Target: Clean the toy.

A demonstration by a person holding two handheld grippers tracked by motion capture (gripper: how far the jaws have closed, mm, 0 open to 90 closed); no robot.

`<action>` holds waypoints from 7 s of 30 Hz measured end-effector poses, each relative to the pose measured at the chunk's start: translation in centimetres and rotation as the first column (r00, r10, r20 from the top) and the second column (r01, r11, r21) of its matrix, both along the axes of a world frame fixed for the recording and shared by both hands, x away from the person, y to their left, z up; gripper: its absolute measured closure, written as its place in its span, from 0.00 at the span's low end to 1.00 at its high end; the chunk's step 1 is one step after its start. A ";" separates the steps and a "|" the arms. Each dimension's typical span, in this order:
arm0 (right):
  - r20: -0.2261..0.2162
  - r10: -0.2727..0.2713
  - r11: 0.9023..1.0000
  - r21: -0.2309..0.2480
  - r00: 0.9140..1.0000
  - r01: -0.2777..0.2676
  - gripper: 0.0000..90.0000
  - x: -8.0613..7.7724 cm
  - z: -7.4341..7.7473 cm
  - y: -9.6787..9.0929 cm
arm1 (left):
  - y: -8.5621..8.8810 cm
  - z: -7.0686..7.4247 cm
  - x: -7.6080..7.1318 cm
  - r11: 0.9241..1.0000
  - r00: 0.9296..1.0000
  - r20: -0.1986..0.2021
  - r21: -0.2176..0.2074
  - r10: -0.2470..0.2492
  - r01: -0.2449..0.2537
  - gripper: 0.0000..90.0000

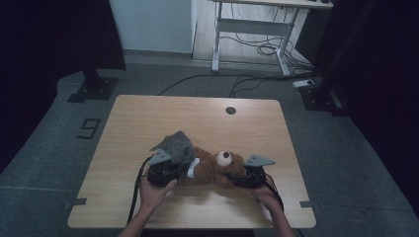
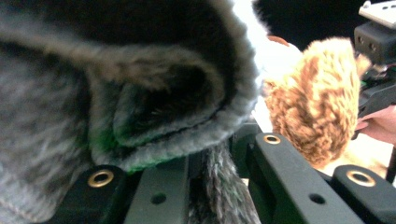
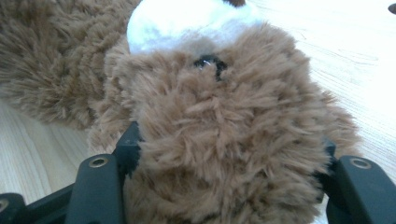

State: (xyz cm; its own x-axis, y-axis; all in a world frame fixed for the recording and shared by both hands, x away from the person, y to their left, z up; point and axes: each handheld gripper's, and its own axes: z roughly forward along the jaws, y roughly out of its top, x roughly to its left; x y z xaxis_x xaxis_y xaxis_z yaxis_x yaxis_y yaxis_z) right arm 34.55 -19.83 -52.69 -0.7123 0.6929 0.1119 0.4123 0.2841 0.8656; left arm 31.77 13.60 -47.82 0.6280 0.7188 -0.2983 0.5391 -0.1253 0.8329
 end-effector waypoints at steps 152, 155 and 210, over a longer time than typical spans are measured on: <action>0.184 -0.115 0.993 0.021 0.976 0.113 0.42 0.1 -1.3 -0.5 | 5.7 -2.8 3.6 0.979 0.982 -0.116 0.155 0.149 -0.130 0.90; 0.185 -0.115 0.993 0.024 0.976 0.113 0.42 0.1 -1.4 -0.5 | 6.5 -3.0 3.2 0.977 0.980 -0.117 0.159 0.159 -0.139 0.90; 0.178 -0.118 0.993 0.041 0.977 0.113 0.40 0.3 -1.5 -0.6 | 14.6 -2.0 -1.6 0.971 0.972 -0.061 0.095 0.225 -0.219 0.85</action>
State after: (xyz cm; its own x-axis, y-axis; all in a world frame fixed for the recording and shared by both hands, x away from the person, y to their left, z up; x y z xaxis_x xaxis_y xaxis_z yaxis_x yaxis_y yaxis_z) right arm 34.82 -20.48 -54.18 -0.6379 0.7700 0.0115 0.2777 0.2161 0.9360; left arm 30.20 28.18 -49.82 0.4292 0.8630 -0.2665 0.6191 -0.0663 0.7825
